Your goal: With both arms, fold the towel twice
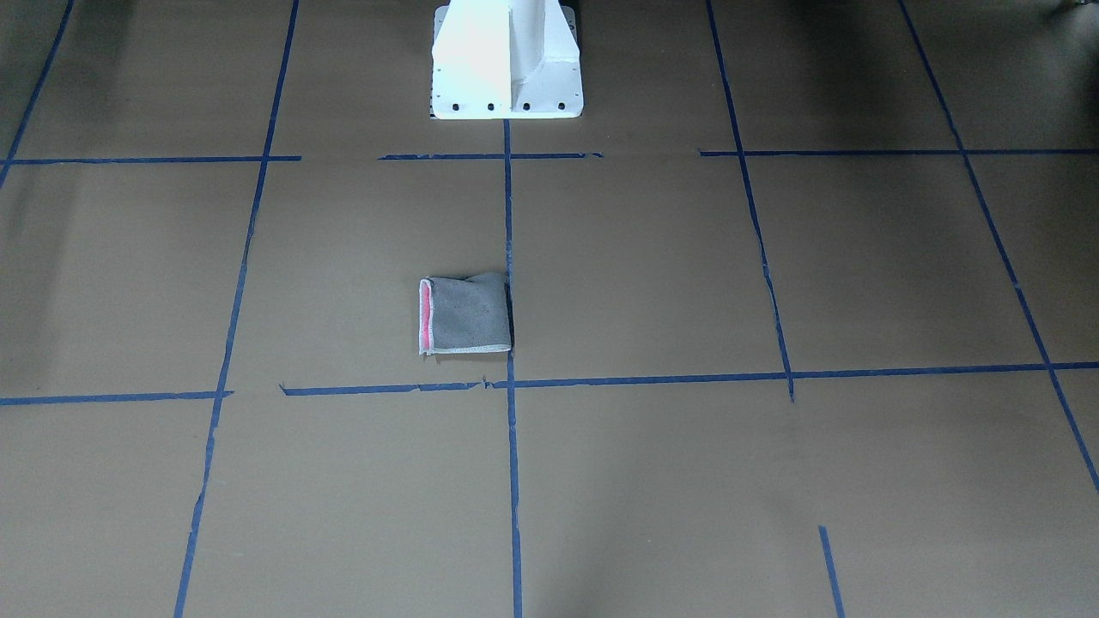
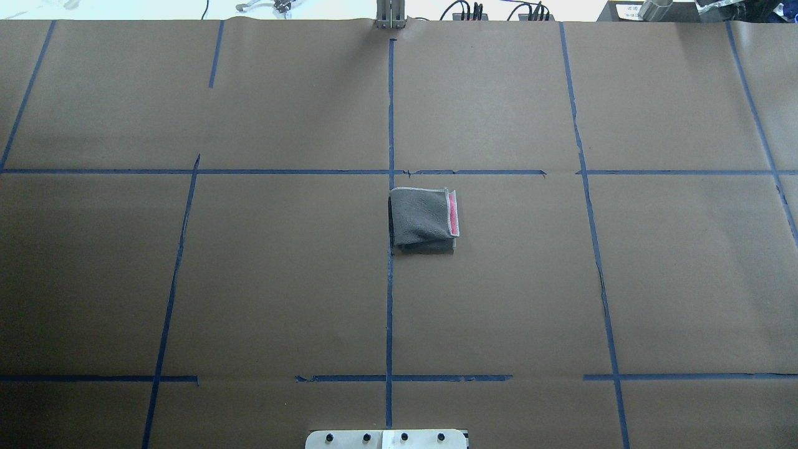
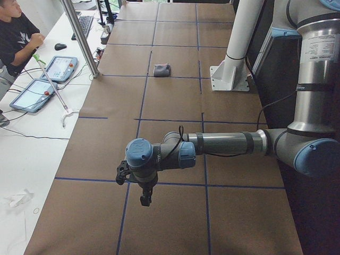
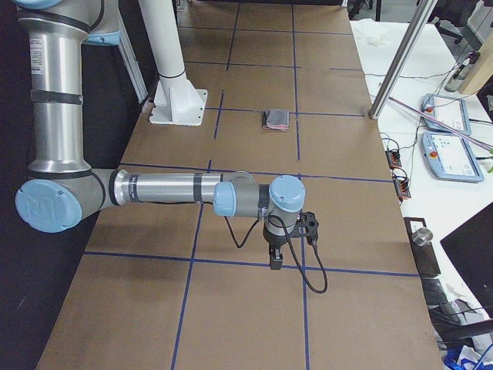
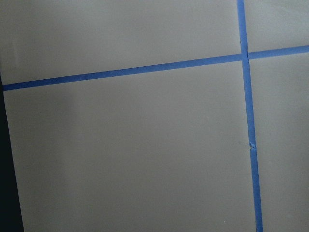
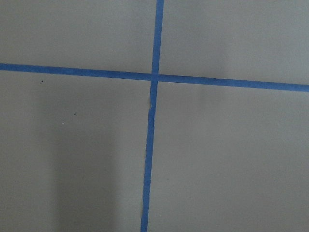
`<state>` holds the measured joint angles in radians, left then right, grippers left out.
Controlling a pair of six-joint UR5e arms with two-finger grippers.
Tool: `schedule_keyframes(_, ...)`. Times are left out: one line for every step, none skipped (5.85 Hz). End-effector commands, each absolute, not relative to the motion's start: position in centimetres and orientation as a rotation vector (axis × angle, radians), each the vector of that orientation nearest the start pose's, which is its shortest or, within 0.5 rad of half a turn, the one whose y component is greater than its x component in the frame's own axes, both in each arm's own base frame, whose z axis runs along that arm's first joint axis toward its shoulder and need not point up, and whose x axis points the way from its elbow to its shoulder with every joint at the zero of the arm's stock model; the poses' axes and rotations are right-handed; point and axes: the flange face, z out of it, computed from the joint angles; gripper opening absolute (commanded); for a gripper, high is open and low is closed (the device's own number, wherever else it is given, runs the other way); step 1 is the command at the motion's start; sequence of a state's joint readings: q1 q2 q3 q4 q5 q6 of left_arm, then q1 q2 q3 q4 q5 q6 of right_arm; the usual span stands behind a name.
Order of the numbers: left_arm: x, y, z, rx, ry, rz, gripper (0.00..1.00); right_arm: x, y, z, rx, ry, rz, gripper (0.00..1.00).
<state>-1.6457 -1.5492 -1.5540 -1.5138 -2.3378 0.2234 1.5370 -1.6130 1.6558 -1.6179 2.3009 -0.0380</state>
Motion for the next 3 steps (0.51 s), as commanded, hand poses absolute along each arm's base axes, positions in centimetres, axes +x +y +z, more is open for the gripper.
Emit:
schedule_keyframes(-9.83,-47.44,67.61,0.045,0.784,0.109,1.0,5.1,-47.58,64.42,-0.001,-0.729,-0.065,1.0)
schedule_keyframes(-9.9,-47.61,67.14,0.055,0.774,0.115,1.0,5.1,-47.58,64.42,-0.001,-0.729,-0.064,1.0)
schedule_keyframes(-9.9,-47.6,67.15,0.053,0.774,0.113,1.0,5.1,-47.59,64.34,0.0,-0.729,-0.064,1.0)
